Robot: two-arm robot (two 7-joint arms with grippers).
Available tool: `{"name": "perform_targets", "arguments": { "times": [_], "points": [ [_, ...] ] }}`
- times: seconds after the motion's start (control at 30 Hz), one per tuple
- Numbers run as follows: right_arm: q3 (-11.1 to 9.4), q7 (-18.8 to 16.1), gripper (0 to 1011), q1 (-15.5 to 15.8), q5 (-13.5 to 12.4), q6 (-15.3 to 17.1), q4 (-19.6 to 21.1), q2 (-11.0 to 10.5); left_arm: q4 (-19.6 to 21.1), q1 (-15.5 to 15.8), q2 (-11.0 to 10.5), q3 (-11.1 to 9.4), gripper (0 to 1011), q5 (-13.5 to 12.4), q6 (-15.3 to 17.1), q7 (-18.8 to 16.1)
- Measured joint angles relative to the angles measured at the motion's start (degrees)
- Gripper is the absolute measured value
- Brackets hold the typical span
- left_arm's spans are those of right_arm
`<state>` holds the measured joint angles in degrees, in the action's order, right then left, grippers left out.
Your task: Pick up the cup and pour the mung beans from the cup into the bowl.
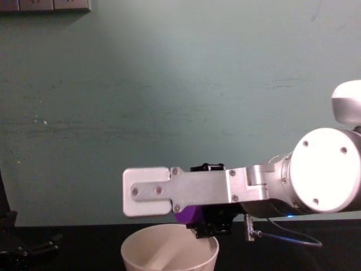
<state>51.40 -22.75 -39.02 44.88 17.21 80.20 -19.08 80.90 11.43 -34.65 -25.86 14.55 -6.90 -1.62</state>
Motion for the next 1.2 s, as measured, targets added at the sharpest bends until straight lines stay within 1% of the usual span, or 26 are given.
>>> {"name": "perform_targets", "arguments": {
  "times": [0.03, 0.13, 0.17, 0.2, 0.23, 0.3, 0.4, 0.47, 0.5, 0.53, 0.7, 0.8, 0.97, 1.2],
  "points": [
    [0.5, -0.1, 726, -0.2, 1.0, 0.0, -0.1, 0.1, 0.0, 0.0, 0.0, 0.0, 1000, 0.0, 0.0, 0.0],
    [1.2, -0.3, 726, -0.5, 2.5, 0.1, -0.3, 0.2, 0.0, 0.0, 0.0, 0.0, 1000, 0.0, 0.0, 0.0],
    [1.6, -0.4, 726, -0.7, 3.4, 0.1, -0.3, 0.3, 0.0, 0.0, 0.0, 0.0, 1000, 0.0, 0.0, 0.0],
    [1.6, -0.4, 726, -0.7, 3.4, 0.1, -0.3, 0.3, 0.0, 0.0, 0.0, 0.0, 1000, 0.0, 0.0, 0.0],
    [2.0, -0.6, 726, -0.9, 4.4, 0.2, -0.3, 0.4, 0.0, 0.0, 0.0, 0.0, 1000, 0.0, 0.0, 0.0],
    [2.3, -0.8, 726, -1.0, 5.3, 0.4, -0.3, 0.4, 0.0, 0.0, 0.0, 0.0, 1000, 0.0, 0.0, 0.0],
    [3.0, -1.2, 726, -1.4, 7.5, 0.6, -0.2, 0.6, 0.0, 0.0, 0.0, 0.0, 1000, 0.0, 0.0, 0.0],
    [3.1, -1.3, 726, -1.4, 7.8, 0.7, -0.2, 0.6, 0.0, 0.0, 0.0, 0.0, 1000, 0.0, 0.0, 0.0],
    [3.6, -1.7, 726, -1.7, 9.0, 0.8, -0.2, 0.7, 0.0, 0.0, 0.0, 0.0, 1000, 0.0, 0.0, 0.0],
    [3.7, -1.9, 726, -1.8, 9.4, 0.9, -0.2, 0.8, 0.0, 0.0, 0.0, 0.0, 1000, 0.0, 0.0, 0.0],
    [4.1, -2.6, 726, -2.0, 11.0, 0.8, -0.6, 1.3, 0.0, 0.0, 0.0, 0.0, 1000, 0.0, 0.0, 0.0],
    [4.1, -2.9, 726, -2.0, 11.4, 0.5, -0.8, 1.6, 0.0, 0.0, 0.0, 0.0, 1000, 0.0, 0.0, 0.0],
    [3.7, -3.1, 726, -1.8, 11.9, 0.1, -0.8, 1.8, 0.0, 0.0, 0.0, 0.0, 1000, 0.0, 0.0, 0.0],
    [2.6, -3.3, 726, -0.9, 12.5, -0.3, -0.4, 2.1, 0.0, 0.0, 0.0, 0.0, 1000, 0.0, 0.0, 0.0]
  ]
}}
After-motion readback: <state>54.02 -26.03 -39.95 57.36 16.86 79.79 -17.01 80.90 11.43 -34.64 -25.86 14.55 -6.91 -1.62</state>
